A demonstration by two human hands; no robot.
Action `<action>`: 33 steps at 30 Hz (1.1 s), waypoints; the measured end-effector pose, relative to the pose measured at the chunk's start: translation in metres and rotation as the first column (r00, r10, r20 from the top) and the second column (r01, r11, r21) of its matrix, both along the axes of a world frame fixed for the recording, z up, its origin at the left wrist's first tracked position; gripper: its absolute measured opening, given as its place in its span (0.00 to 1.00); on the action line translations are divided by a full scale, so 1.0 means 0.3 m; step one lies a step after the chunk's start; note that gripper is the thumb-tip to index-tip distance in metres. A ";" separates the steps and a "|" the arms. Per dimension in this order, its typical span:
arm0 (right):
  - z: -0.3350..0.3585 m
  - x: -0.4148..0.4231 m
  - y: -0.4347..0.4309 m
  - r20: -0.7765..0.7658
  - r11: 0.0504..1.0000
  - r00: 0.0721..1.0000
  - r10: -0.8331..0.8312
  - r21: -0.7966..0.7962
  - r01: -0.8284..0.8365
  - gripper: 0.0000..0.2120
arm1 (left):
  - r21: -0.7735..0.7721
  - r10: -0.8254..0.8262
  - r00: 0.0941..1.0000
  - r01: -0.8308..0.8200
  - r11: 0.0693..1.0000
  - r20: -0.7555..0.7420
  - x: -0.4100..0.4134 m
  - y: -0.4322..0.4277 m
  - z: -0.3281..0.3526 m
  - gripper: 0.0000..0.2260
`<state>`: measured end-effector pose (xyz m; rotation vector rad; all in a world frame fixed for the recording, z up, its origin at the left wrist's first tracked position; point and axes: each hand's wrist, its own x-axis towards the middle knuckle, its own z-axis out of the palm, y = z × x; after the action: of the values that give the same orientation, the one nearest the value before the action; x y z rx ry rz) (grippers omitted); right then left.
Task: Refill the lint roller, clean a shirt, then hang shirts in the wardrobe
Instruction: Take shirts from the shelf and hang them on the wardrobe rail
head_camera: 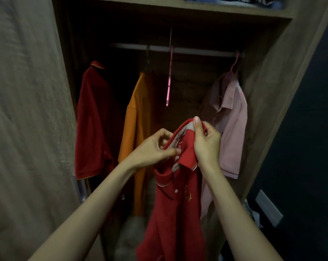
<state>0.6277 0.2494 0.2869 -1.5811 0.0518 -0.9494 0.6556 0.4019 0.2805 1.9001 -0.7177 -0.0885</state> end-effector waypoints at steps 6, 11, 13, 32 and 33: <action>0.017 -0.018 -0.035 -0.015 0.996 0.999 0.045 0.079 -0.044 0.28 | -0.138 0.104 0.897 -0.048 0.989 0.429 0.006 0.042 -0.086 0.15; 0.044 -0.037 -0.037 0.004 0.981 0.991 0.132 0.144 -0.131 0.25 | -0.064 0.262 0.882 -0.258 0.964 0.392 0.036 0.083 -0.098 0.23; 0.051 -0.045 -0.030 0.025 0.975 0.986 0.166 0.143 -0.168 0.22 | -0.026 0.344 0.849 -0.365 0.931 0.400 0.046 0.082 -0.098 0.21; 0.096 0.291 -0.066 -0.116 0.938 0.941 0.319 0.181 -0.295 0.16 | -0.300 0.076 0.994 -0.097 0.949 -0.081 0.050 0.153 0.192 0.37; 0.127 0.332 -0.050 -0.103 0.933 0.937 0.333 0.184 -0.311 0.17 | -0.293 0.091 0.993 -0.110 0.950 -0.077 0.060 0.150 0.202 0.37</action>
<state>0.7274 0.2344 0.3249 -1.4423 -0.0355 -0.5672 0.6738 0.4467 0.3412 1.6340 -0.5565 0.0241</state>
